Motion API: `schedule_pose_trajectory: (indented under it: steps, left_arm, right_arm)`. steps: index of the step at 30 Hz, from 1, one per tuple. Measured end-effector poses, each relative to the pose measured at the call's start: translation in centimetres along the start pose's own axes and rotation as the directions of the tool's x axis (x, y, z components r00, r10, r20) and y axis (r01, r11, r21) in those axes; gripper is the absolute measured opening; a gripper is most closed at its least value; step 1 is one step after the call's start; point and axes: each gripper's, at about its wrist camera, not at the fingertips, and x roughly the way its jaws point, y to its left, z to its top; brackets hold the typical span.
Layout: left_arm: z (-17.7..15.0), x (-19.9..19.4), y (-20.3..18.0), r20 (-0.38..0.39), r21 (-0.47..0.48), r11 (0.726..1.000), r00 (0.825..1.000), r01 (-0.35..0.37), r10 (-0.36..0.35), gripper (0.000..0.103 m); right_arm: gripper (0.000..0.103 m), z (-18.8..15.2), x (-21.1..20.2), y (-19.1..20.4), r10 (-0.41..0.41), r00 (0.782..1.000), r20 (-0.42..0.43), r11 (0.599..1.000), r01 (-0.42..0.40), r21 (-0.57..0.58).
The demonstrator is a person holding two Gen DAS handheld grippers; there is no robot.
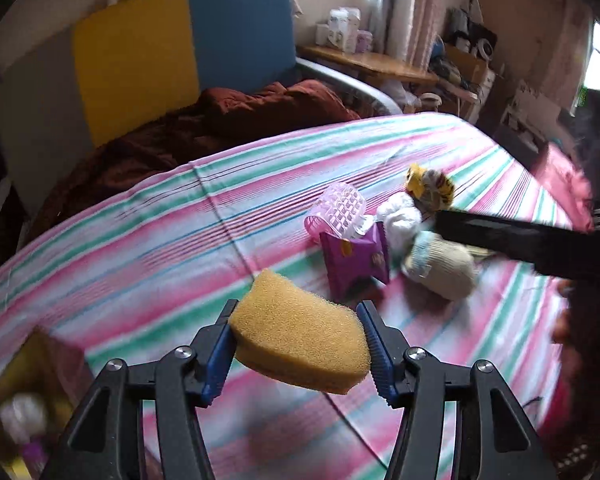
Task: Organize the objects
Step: 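Carry the yellow sponge toward the tray with the left tool while the right tool grasps the purple sachet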
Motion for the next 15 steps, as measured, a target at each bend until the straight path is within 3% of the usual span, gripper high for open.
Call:
schedule_pose_trajectory:
  steps: [8, 15]
  left_arm:
    - [-3.3, -5.9, 0.7, 0.094, -0.087, 0.996, 0.996, -0.002, 0.01, 0.059]
    - [-5.7, -8.7, 1.7, 0.135, -0.168, 0.986, 0.991, 0.0, 0.023, 0.059]
  right_arm:
    - [0.089, -0.4, 2.9, 3.8, -0.047, 0.998, -0.044, 0.988, 0.04, -0.147]
    - [0.089, -0.5, 5.6, 4.1, -0.117, 0.99, -0.08, 0.977, 0.1, -0.188]
